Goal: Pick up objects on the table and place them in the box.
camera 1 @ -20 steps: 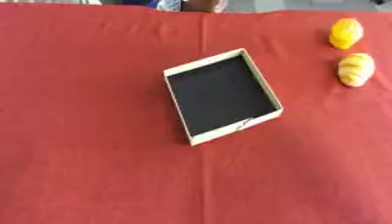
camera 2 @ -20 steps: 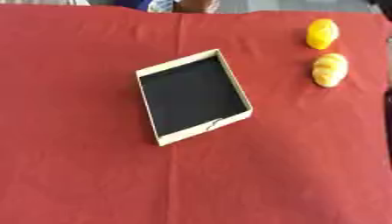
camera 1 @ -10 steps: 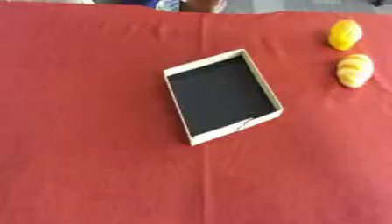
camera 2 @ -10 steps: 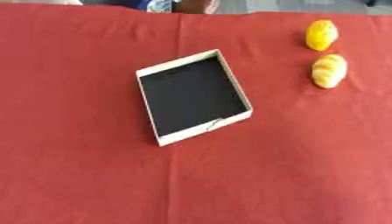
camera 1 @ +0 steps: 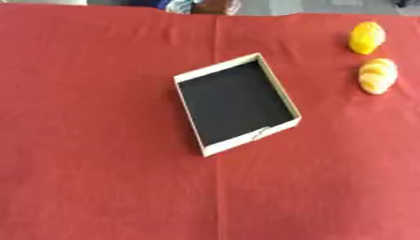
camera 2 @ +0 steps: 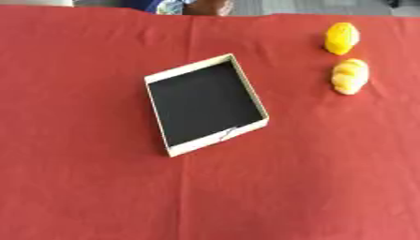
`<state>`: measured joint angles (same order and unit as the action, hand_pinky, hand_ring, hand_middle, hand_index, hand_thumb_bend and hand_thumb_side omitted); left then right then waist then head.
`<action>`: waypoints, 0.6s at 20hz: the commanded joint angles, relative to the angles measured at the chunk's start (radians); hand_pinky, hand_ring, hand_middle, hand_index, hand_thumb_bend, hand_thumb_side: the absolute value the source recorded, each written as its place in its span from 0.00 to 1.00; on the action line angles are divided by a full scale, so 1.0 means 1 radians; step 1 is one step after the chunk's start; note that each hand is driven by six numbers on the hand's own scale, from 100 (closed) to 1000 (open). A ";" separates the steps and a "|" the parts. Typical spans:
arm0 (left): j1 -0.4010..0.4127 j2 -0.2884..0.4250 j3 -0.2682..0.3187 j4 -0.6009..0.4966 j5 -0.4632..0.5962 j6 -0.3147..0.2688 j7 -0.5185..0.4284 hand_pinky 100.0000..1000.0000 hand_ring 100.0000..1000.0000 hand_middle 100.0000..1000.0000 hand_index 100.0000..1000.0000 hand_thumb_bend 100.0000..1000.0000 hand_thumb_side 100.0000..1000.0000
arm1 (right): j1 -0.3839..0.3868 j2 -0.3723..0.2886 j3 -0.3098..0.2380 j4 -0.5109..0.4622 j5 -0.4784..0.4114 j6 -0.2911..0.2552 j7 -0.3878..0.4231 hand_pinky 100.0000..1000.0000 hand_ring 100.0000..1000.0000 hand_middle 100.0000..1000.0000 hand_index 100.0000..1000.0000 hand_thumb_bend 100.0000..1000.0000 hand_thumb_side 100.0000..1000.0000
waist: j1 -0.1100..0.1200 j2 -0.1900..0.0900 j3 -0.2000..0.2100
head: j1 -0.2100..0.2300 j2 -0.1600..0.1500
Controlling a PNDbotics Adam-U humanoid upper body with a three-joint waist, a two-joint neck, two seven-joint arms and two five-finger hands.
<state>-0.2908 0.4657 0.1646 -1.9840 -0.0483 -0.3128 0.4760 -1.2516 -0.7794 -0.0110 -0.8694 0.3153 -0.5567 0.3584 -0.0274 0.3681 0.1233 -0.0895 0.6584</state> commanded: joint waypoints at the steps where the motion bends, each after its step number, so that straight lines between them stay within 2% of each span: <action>1: -0.008 0.030 0.008 -0.016 -0.003 0.000 0.001 0.81 0.81 0.63 0.80 0.00 0.62 | -0.054 0.025 0.001 0.080 0.142 -0.038 0.018 0.90 1.00 0.89 0.92 0.00 0.59 | 0.005 -0.019 0.001 | -0.006 -0.012; 8: -0.011 0.031 0.006 -0.016 0.000 -0.001 -0.003 0.81 0.81 0.63 0.80 0.00 0.62 | -0.106 0.088 0.024 0.219 0.432 -0.127 0.025 0.90 1.00 0.91 0.93 0.00 0.51 | 0.007 -0.014 0.005 | -0.015 -0.016; 12: -0.013 0.030 0.005 -0.016 0.001 0.000 -0.005 0.81 0.81 0.63 0.80 0.00 0.62 | -0.105 0.093 0.037 0.261 0.541 -0.185 0.035 0.90 1.00 0.92 0.93 0.00 0.54 | 0.004 -0.013 0.005 | -0.013 -0.014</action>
<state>-0.2919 0.4659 0.1642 -1.9840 -0.0481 -0.3131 0.4737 -1.3296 -0.6691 0.0241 -0.6126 0.8206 -0.7225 0.3896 -0.0262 0.3749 0.1289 -0.1004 0.6548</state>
